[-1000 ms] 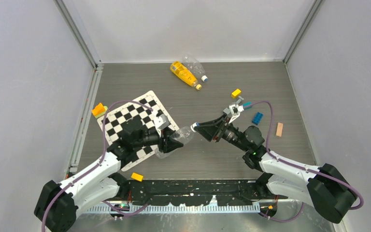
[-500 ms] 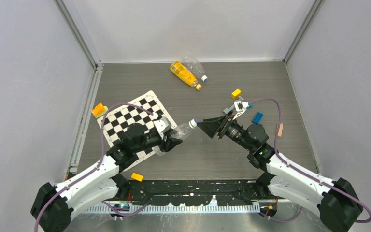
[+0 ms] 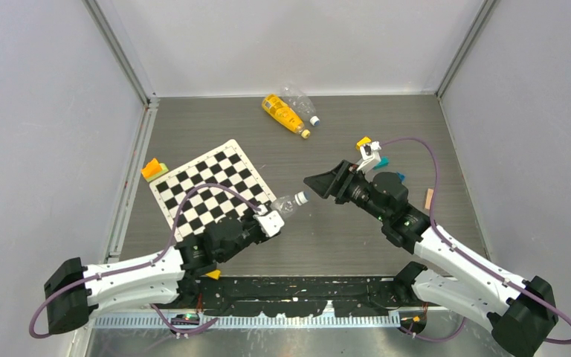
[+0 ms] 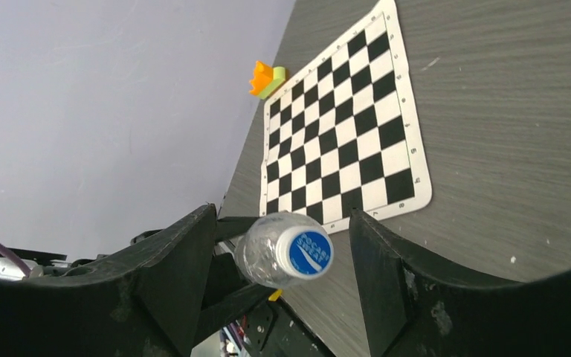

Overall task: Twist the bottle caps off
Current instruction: Unscrew the bottle cap from the plastic bottle.

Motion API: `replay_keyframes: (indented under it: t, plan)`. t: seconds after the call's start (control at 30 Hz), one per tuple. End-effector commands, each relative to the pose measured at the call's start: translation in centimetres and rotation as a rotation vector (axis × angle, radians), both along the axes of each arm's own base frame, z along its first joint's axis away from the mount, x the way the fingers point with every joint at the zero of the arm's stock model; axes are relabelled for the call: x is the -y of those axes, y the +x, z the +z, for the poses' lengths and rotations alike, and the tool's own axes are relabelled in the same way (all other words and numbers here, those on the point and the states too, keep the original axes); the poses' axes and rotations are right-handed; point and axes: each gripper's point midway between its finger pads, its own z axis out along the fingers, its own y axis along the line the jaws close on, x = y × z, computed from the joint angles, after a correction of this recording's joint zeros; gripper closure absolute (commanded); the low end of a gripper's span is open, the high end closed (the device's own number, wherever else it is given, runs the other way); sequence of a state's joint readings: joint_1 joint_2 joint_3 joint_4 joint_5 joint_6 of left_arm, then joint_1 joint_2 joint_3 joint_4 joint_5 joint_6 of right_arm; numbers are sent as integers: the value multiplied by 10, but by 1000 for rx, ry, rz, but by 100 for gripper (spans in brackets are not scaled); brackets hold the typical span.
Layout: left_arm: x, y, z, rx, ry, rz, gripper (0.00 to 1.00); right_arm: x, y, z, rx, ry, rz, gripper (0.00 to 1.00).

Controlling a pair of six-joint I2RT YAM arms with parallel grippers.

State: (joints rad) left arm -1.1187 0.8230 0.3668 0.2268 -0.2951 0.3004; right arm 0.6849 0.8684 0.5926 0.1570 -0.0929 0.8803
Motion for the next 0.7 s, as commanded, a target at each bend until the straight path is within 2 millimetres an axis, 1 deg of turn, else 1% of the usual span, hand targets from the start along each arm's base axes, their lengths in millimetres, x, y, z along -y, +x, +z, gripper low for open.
replay_keyframes:
  t: [0.0, 0.17, 0.2, 0.37, 0.4, 0.43, 0.47, 0.5, 0.6, 0.63, 0.67]
  plan:
    - [-11, 17, 26, 154, 1, 128, 100, 0, -3, 4, -42, 7, 5, 29]
    - [-5, 14, 28, 184, -14, 116, 100, -5, -7, 3, -61, 6, 42, 30]
    - [-5, 14, 30, 188, -20, 118, 100, -7, -7, 0, -74, 2, 57, 30]
    - [-4, 11, 36, 196, -55, 109, 100, -20, -8, -1, -126, 43, 121, 32]
    - [-4, 11, 37, 196, -58, 108, 100, -24, -9, 5, -112, 67, 146, 33]
    - [-4, 11, 37, 197, -57, 108, 100, -27, -9, 2, -133, 81, 153, 33]
    - [-4, 11, 37, 197, -58, 108, 100, -30, -10, 8, -128, 111, 170, 34]
    - [-5, 10, 37, 197, -59, 108, 100, -33, -10, 6, -138, 117, 185, 34]
    - [-5, 10, 36, 198, -60, 108, 100, -39, -11, 14, -130, 167, 216, 36]
    - [-5, 10, 37, 198, -61, 107, 100, -40, -12, 13, -135, 171, 225, 37]
    - [-5, 10, 37, 197, -63, 106, 100, -41, -11, 15, -133, 179, 228, 40]
